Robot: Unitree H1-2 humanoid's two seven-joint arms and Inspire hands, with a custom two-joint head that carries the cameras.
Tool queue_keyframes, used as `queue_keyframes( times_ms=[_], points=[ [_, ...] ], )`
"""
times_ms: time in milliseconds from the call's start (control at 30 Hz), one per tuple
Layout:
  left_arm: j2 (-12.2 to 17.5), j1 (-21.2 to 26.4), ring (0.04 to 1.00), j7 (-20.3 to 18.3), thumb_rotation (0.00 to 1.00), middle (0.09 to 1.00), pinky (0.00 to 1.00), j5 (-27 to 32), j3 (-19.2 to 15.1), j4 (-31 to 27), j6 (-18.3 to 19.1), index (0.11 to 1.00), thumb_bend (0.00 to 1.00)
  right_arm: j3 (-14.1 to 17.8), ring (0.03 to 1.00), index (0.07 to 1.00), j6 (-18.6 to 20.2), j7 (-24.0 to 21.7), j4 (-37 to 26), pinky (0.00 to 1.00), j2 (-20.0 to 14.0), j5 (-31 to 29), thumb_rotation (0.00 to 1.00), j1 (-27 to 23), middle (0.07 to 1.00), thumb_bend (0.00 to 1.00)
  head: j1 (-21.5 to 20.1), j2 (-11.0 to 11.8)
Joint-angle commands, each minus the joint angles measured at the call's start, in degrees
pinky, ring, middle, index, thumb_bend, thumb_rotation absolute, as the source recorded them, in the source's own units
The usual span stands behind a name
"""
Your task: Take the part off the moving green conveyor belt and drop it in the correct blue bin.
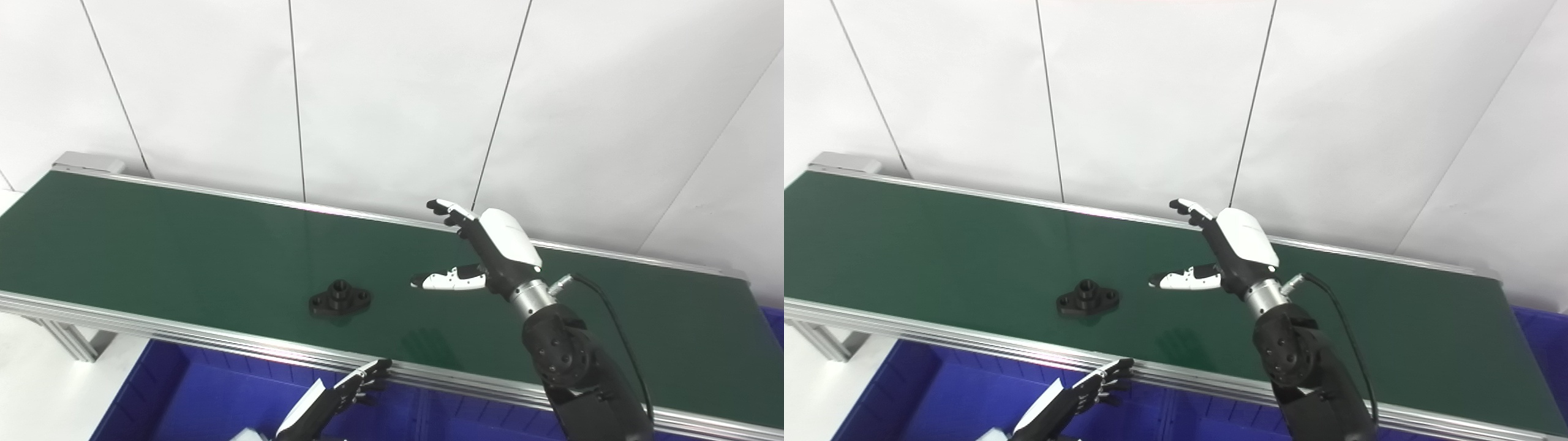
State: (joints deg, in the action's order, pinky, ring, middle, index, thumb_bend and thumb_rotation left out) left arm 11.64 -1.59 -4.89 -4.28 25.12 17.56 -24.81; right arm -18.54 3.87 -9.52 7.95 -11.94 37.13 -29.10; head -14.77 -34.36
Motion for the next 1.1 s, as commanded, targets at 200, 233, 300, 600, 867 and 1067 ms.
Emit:
queue_keyframes(
  times_ms=[200, 233, 300, 600, 867, 1067],
  points=[
    [-0.4, -0.4, 0.848, -2.2, 0.44, 0.893, 0.77, 0.1, -1.6, -3.0, -2.1, 0.883, 0.73, -2.0, 0.841, 0.894, -1.3, -1.3, 1.8, 0.75, 0.0, 0.8, 0.44, -5.8, 0.873, 0.87, 1.1, -1.0],
    [-0.5, -0.4, 0.849, -2.4, 0.44, 0.894, 0.77, 0.1, -1.8, -3.0, -2.1, 0.882, 0.73, -2.4, 0.841, 0.894, -1.5, -1.3, 2.3, 0.75, 0.0, 0.9, 0.44, -6.2, 0.873, 0.87, 1.1, -1.0],
    [-0.7, -0.4, 0.85, -2.7, 0.44, 0.894, 0.77, -0.1, -1.9, -3.1, -2.1, 0.881, 0.73, -3.2, 0.845, 0.894, -0.9, -1.9, 3.3, 0.75, 0.3, 1.0, 0.43, -7.1, 0.874, 0.87, 1.2, -1.3],
    [-1.4, -0.4, 0.856, -3.4, 0.43, 0.893, 0.77, -1.1, -2.5, -4.0, -2.1, 0.882, 0.75, -6.2, 0.837, 0.889, -0.4, -3.0, 8.1, 0.77, 1.7, 2.5, 0.39, -9.8, 0.864, 0.87, 1.5, -2.9],
    [-1.8, -0.3, 0.851, -3.2, 0.44, 0.876, 0.8, -2.7, -2.3, -4.7, -2.1, 0.877, 0.75, -9.8, 0.837, 0.877, -1.3, -3.5, 12.0, 0.8, 2.3, 4.4, 0.36, -10.5, 0.852, 0.87, 1.8, -3.9],
    [-2.0, -0.3, 0.839, -3.1, 0.44, 0.868, 0.78, -3.3, -2.2, -5.1, -2.1, 0.872, 0.76, -12.0, 0.84, 0.866, -3.0, -2.8, 15.0, 0.81, 1.9, 5.3, 0.34, -10.1, 0.851, 0.87, 2.1, -4.7]
  ],
)
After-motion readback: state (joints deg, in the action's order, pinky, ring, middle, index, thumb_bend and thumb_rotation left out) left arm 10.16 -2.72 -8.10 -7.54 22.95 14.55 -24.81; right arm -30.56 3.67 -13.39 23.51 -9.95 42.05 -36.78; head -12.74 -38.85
